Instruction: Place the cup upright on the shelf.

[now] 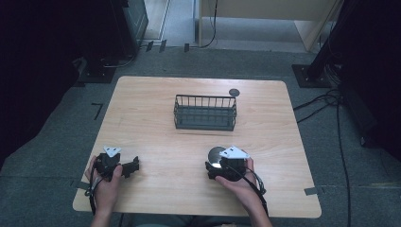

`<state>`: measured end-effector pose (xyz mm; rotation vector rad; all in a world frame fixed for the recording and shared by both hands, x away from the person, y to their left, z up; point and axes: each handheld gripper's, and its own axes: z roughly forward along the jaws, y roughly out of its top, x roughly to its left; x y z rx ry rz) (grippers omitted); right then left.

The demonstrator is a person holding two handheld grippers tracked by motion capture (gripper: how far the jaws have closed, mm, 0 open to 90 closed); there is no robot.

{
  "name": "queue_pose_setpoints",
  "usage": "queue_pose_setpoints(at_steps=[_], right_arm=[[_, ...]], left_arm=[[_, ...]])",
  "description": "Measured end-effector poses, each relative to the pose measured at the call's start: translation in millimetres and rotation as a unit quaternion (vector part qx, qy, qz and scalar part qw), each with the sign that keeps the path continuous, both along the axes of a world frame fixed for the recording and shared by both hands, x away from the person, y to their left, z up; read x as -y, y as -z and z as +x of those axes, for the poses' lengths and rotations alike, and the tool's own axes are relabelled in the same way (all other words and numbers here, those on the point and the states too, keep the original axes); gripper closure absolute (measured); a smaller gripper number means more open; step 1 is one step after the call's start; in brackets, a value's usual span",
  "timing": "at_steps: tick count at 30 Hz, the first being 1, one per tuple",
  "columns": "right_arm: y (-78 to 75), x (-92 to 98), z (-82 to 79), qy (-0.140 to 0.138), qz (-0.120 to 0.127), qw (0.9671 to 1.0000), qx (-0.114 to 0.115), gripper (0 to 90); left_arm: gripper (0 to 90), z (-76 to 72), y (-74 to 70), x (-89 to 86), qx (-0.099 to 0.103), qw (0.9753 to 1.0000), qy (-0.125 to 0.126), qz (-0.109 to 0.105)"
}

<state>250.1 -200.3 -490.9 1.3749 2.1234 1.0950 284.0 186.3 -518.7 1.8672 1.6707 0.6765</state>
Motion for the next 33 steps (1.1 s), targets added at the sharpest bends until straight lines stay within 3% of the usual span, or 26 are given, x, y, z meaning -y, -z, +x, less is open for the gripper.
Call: queue_pose_setpoints(at_steps=[7, 20, 33], right_arm=[[-1.0, 1.4, -2.2, 0.0, -0.017, 0.9998, 0.002, 18.0], [-16.2, 4.9, 4.5, 0.005, -0.008, 0.9999, 0.003, 18.1], [-40.0, 1.4, 19.5, 0.003, -0.001, 0.9997, 0.025, 18.2]], left_arm=[[0.0, 0.0, 0.0, 0.0, 0.0, 1.0, 0.0, 0.0], [0.0, 0.0, 0.0, 0.0, 0.0, 1.0, 0.0, 0.0], [0.0, 0.0, 0.0, 0.0, 0.0, 1.0, 0.0, 0.0]])
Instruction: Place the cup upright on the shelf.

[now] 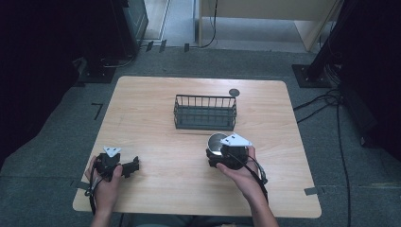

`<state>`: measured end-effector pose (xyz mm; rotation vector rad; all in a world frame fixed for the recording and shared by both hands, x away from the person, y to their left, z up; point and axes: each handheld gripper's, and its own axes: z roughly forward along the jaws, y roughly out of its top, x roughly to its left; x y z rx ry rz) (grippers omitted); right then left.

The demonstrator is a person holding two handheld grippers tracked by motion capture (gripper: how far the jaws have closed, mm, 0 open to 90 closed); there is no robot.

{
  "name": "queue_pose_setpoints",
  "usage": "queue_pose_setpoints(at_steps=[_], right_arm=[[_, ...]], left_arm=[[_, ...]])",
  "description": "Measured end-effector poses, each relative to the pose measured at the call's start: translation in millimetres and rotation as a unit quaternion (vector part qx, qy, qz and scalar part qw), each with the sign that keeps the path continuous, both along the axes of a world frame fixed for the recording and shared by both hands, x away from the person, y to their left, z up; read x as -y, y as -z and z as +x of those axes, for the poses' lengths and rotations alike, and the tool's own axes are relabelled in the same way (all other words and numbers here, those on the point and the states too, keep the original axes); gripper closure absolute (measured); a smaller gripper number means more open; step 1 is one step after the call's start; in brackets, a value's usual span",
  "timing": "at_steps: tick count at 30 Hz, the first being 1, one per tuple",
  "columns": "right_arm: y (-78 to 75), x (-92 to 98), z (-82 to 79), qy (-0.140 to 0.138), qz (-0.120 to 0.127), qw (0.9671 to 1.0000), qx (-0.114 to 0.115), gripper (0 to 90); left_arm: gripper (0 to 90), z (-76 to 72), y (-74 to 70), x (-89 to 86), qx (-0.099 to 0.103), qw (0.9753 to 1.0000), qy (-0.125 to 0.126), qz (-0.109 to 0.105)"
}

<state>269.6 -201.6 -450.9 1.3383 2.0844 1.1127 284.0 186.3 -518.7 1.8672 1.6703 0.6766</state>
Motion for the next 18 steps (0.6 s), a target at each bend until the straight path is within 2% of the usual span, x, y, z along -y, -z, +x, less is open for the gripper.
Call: queue_pose_setpoints(at_steps=[18], right_arm=[[-26.5, -4.8, 21.0, 0.005, 0.01, 0.9995, 0.031, 18.2]], left_arm=[[0.0, 0.0, 0.0, 0.0, 0.0, 1.0, 0.0, 0.0]])
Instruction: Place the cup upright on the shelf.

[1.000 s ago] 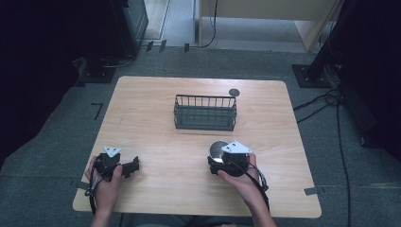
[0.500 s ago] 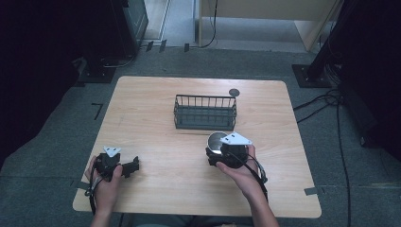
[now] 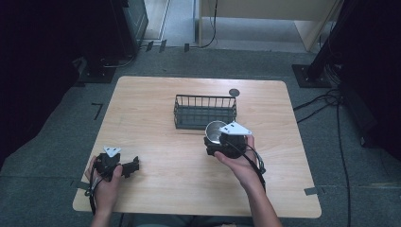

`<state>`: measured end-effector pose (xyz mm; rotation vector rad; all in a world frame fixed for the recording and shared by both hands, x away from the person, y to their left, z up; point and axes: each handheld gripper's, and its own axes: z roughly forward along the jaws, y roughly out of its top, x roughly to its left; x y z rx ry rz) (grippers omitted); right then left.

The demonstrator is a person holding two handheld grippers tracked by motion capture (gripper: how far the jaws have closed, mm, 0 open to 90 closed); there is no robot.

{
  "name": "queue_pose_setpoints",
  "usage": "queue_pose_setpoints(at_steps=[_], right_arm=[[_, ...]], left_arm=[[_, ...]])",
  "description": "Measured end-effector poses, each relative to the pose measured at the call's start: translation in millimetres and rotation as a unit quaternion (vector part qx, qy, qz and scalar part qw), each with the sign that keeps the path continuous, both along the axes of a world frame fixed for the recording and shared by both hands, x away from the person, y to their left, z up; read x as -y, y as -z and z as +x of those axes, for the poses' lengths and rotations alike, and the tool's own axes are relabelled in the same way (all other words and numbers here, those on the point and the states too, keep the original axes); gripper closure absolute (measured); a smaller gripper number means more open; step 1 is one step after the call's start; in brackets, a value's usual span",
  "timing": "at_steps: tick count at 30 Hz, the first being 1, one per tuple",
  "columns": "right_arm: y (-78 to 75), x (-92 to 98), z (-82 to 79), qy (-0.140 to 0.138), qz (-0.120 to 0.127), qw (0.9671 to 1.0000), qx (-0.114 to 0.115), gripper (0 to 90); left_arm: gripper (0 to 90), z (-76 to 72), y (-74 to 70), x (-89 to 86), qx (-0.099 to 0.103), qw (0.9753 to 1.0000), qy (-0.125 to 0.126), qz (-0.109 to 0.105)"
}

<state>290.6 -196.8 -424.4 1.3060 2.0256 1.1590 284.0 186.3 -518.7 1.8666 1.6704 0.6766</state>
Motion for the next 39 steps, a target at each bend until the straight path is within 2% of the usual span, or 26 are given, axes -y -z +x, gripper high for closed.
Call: queue_pose_setpoints(at_steps=[8, 16, 22, 39], right_arm=[[-9.4, -2.6, 8.5, 0.004, -0.002, 0.9999, 0.013, 18.2], [-19.1, -3.8, 17.8, 0.007, 0.004, 0.9993, 0.037, 18.2], [-23.5, -3.8, 25.9, 0.018, 0.011, 0.9976, 0.065, 18.2], [-32.2, -1.4, 57.8, 0.044, 0.009, 0.9943, 0.096, 18.2]], left_arm=[[0.0, 0.0, -0.1, -0.2, 0.0, 1.0, 0.001, 0.001], [0.0, 0.0, 0.1, 0.1, 0.001, 1.0, -0.001, -0.001], [0.0, 0.1, 0.1, 0.2, 0.001, 1.0, -0.001, -0.001], [0.0, 0.0, 0.0, 0.1, 0.001, 1.0, -0.001, -0.001]])
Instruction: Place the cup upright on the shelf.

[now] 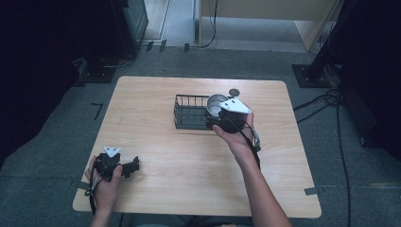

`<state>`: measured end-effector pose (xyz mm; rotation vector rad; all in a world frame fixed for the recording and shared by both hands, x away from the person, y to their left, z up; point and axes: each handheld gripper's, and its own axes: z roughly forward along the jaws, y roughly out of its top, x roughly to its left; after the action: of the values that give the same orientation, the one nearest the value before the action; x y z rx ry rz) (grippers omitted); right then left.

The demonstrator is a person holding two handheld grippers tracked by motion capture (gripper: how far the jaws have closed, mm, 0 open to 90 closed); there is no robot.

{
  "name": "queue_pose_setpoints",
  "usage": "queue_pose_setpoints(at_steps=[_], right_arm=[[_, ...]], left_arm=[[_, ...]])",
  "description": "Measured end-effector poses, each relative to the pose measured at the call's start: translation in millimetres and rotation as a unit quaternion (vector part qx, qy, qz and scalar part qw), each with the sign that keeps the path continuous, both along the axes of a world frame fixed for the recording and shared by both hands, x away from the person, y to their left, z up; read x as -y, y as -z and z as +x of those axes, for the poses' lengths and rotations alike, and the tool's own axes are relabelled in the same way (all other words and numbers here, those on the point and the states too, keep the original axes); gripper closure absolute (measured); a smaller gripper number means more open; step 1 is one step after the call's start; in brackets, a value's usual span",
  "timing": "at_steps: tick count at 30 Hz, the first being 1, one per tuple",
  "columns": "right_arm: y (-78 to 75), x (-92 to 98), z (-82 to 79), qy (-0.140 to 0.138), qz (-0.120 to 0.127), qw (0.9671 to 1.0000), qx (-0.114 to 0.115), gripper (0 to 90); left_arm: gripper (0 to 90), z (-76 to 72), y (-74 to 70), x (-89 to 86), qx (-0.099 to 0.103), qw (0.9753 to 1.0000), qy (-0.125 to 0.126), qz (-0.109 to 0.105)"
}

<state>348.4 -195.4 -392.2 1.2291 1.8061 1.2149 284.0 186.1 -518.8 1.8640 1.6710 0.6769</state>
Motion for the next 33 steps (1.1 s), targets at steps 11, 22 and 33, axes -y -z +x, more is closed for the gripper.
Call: queue_pose_setpoints(at_steps=[11, 22, 33], right_arm=[[-3.6, 8.4, 23.0, 0.022, -0.002, 0.9998, -0.001, 18.3], [6.8, 11.8, 47.8, 0.042, -0.009, 0.9989, -0.018, 18.3], [30.3, 11.6, 64.2, 0.051, -0.019, 0.9972, -0.051, 18.3]], left_arm=[[0.0, 0.0, 0.0, 0.0, 0.0, 1.0, 0.0, 0.0], [0.0, 0.0, -0.1, 0.0, -0.001, 1.0, 0.0, 0.0], [0.0, 0.0, -0.1, 0.0, -0.001, 1.0, 0.0, 0.0]])
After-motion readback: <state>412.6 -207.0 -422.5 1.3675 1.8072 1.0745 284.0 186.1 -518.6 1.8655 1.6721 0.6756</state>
